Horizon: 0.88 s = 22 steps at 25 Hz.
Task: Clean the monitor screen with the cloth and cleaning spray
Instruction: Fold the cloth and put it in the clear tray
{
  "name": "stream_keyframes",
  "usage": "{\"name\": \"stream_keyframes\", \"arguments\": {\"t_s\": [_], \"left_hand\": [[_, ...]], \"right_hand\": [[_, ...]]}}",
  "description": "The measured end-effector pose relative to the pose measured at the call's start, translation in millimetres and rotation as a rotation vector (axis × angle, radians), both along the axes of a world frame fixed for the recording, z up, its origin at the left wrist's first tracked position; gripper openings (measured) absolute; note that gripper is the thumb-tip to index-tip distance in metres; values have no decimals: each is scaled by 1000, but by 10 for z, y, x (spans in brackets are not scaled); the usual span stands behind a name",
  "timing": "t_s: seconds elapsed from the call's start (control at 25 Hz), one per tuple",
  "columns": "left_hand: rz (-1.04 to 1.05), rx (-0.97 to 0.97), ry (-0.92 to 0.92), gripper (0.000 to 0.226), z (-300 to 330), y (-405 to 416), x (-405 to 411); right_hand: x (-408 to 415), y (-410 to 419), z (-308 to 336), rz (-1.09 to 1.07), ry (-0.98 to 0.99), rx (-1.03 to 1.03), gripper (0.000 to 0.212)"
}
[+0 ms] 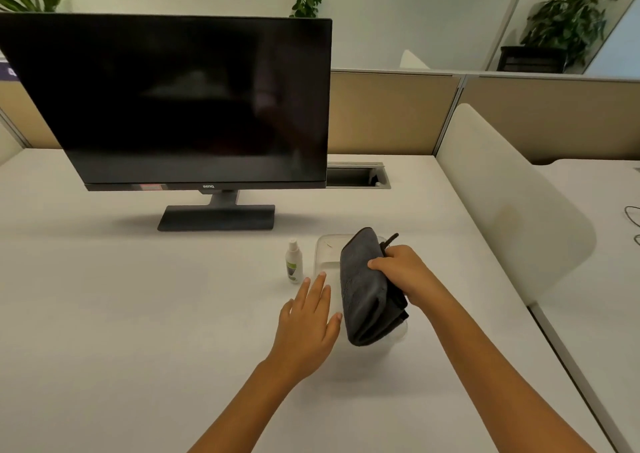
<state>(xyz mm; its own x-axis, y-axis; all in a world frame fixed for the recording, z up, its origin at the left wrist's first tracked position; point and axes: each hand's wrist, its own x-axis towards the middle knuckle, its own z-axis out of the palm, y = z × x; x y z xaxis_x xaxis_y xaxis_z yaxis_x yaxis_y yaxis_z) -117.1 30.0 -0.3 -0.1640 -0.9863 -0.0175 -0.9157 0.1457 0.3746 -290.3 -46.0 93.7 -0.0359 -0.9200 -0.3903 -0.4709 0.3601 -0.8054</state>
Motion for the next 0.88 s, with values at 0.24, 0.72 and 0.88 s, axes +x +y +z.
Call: {"name": "stream_keyframes", "arguments": {"t_s": [0.24, 0.72, 0.88], "left_hand": [[-18, -7, 45, 60, -36, -15, -2], [-25, -25, 122, 59, 14, 21, -15], [-26, -38, 125, 60, -28, 18, -15]], "right_hand": [[176, -24, -193, 100, 488, -235, 20], [383, 194, -583, 176, 819, -236, 89], [396, 244, -555, 278, 1057, -327, 81]]}}
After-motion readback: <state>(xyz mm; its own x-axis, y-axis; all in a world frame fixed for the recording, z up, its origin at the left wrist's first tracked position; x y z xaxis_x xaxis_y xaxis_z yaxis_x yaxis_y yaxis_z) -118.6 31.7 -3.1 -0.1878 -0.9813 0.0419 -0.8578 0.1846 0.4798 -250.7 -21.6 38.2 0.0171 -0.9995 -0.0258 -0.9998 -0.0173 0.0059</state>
